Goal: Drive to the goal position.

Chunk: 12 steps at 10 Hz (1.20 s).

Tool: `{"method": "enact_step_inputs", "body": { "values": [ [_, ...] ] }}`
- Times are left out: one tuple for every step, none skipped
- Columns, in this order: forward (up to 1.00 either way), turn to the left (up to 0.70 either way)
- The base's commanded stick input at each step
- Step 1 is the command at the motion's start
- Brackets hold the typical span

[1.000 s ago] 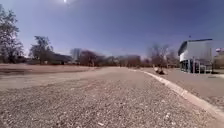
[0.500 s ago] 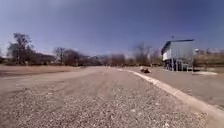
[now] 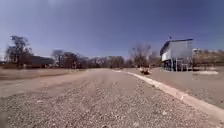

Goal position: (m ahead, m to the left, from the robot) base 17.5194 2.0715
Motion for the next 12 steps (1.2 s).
{"method": "enact_step_inputs", "body": {
  "values": [
    [0.70,0.00],
    [0.70,0.00],
    [0.70,0.00],
    [0.70,0.00],
    [0.70,0.00],
    [0.70,0.00],
    [0.70,0.00],
    [0.70,-0.05],
    [0.70,-0.18],
    [0.70,-0.35],
    [0.70,-0.35],
    [0.70,-0.35]
  ]
}}
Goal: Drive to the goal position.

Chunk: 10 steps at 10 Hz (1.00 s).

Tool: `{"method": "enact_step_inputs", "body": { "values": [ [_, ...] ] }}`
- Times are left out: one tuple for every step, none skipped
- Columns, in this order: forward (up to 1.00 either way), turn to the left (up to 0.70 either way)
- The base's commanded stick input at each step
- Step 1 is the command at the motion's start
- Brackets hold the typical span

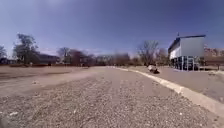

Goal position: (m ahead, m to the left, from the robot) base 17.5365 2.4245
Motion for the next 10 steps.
{"method": "enact_step_inputs", "body": {
  "values": [
    [0.70,0.00],
    [0.70,0.00],
    [0.70,0.00],
    [0.70,0.00],
    [0.70,0.00],
    [0.70,0.00],
    [0.70,0.00],
    [0.70,0.00],
    [0.70,0.00],
    [0.70,0.00]
  ]
}}
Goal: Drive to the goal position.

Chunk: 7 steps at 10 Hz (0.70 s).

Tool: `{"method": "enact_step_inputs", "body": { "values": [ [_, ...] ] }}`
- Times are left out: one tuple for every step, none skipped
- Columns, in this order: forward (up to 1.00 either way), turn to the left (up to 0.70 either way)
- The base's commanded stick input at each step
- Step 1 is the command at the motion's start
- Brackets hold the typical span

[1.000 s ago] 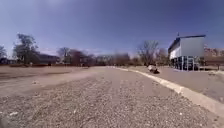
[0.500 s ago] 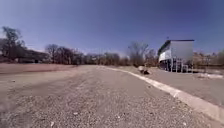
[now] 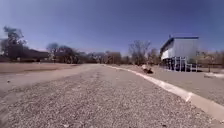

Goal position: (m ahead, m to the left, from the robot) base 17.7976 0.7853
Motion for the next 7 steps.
{"method": "enact_step_inputs", "body": {
  "values": [
    [0.70,0.00],
    [0.70,0.00],
    [0.70,0.00],
    [0.70,-0.06],
    [0.70,-0.13],
    [0.70,-0.34],
    [0.70,-0.33]
  ]
}}
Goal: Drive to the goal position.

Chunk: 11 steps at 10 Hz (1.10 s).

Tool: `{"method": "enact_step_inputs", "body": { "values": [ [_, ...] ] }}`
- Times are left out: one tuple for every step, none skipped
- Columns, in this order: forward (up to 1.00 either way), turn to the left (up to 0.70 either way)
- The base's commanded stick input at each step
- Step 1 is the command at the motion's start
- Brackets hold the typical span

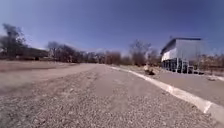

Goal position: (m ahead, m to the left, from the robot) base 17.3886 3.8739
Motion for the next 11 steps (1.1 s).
{"method": "enact_step_inputs", "body": {
  "values": [
    [0.70,0.00],
    [0.70,0.00],
    [0.70,0.00],
    [0.70,0.00],
    [0.70,0.00],
    [0.70,0.00],
    [0.70,0.00],
    [0.70,0.00],
    [0.70,0.00],
    [0.70,0.00],
    [0.70,0.00]
  ]
}}
